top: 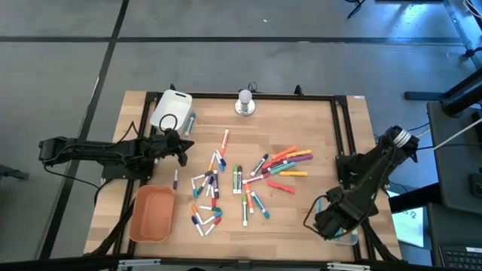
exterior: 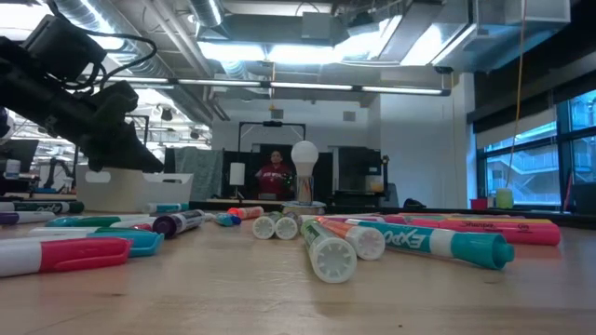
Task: Pick & Place Markers
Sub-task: Put the yellow highlighter pen into the transparent bin, then put the orange highlighter pen into the transparent bin
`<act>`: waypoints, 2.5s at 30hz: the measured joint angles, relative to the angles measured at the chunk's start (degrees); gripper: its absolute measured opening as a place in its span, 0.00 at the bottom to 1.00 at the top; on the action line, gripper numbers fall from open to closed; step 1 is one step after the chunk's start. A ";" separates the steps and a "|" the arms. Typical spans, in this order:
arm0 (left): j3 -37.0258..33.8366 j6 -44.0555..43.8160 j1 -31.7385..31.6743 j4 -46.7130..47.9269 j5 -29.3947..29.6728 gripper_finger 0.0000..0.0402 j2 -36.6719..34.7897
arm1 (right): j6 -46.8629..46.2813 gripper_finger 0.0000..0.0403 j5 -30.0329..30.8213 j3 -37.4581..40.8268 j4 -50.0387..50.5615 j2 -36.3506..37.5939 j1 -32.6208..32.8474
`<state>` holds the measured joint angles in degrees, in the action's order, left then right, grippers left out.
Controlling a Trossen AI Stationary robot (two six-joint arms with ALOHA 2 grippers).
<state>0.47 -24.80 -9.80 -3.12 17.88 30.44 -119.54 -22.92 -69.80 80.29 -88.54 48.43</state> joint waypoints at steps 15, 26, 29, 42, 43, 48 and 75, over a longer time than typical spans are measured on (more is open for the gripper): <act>0.00 -1.68 2.48 -0.02 -1.01 0.01 0.00 | 1.92 0.17 -1.26 0.02 -8.84 -7.77 0.25; 0.00 -2.33 5.53 -0.21 2.58 0.01 0.00 | 0.24 0.18 -1.15 0.02 -7.88 -7.77 0.25; 0.00 -2.08 6.04 -0.21 3.25 0.01 0.00 | -0.47 0.18 -1.17 0.02 -7.59 -7.77 0.25; 0.00 -2.49 6.08 -1.02 4.28 0.01 -0.01 | 0.10 0.21 5.16 0.02 -1.97 -7.75 0.25; 0.00 -2.49 6.08 -1.12 4.13 0.01 -0.02 | 0.04 0.22 5.34 0.02 -1.96 -7.75 0.21; 0.00 -2.51 6.08 -1.30 2.28 0.01 -0.02 | 0.63 0.32 4.39 0.02 -2.13 -7.72 0.18; 0.00 1.68 6.08 -5.90 -0.25 0.02 0.00 | 82.09 0.44 41.48 -4.33 -1.15 -7.64 -34.99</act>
<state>0.47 -23.12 -3.73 -9.02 17.64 30.44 -37.44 18.55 -74.13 79.15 -96.18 13.44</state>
